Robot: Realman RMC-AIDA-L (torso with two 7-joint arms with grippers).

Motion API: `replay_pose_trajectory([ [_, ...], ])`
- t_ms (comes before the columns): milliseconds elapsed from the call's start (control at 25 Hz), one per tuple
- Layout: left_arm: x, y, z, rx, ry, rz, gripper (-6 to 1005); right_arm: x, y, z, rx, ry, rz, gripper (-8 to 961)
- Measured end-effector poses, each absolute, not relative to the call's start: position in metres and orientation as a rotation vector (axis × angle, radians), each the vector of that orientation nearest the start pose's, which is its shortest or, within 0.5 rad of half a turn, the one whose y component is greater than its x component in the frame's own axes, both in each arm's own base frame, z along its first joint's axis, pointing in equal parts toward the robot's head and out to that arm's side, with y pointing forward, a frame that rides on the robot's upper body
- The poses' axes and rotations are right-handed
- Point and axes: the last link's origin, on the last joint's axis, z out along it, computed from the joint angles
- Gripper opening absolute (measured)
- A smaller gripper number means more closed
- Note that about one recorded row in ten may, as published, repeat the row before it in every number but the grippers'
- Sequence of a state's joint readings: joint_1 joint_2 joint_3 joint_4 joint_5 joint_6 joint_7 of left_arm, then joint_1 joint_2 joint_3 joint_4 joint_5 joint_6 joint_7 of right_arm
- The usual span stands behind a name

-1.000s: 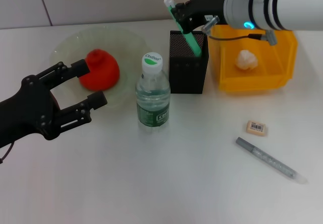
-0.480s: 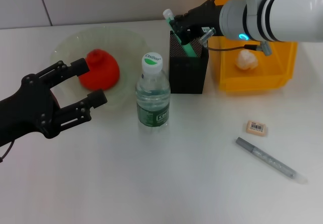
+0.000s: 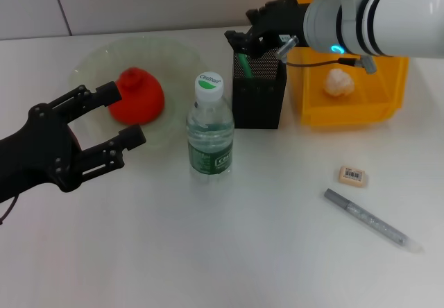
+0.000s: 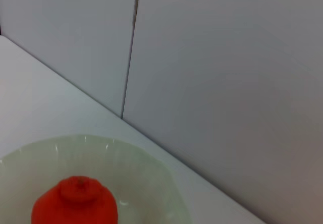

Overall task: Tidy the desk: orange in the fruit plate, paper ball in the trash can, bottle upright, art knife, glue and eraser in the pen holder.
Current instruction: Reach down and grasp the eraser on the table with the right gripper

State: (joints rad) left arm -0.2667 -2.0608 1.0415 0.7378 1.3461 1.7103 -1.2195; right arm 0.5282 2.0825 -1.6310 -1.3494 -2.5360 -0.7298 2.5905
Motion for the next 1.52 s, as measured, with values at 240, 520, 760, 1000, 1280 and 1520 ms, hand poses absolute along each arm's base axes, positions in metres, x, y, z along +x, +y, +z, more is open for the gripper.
replay_pose_trajectory([
  [240,-0.248,0.274,0.026,-2.535,-0.372,-1.235,788,0.119,0.401,-0.007,-2.279,0.448,0.179,502],
  [520,-0.250,0.273,0.026,-2.533,-0.377,-1.233,788,0.113,0.390,0.008,-2.248,0.408,0.232,786],
  [760,-0.252,0.272,0.028,-2.531,-0.378,-1.221,791,0.111,0.378,0.017,-2.245,0.432,0.295,785],
  [1000,-0.257,0.269,0.028,-2.526,-0.352,-1.204,791,0.105,0.356,0.028,-2.267,0.394,0.399,785],
  [1280,-0.262,0.270,0.027,-2.521,-0.393,-1.198,791,0.104,0.326,0.029,-2.355,0.254,0.483,784],
  [1520,-0.264,0.270,0.023,-2.509,-0.404,-1.195,790,0.106,0.309,0.036,-2.451,0.244,0.580,784],
])
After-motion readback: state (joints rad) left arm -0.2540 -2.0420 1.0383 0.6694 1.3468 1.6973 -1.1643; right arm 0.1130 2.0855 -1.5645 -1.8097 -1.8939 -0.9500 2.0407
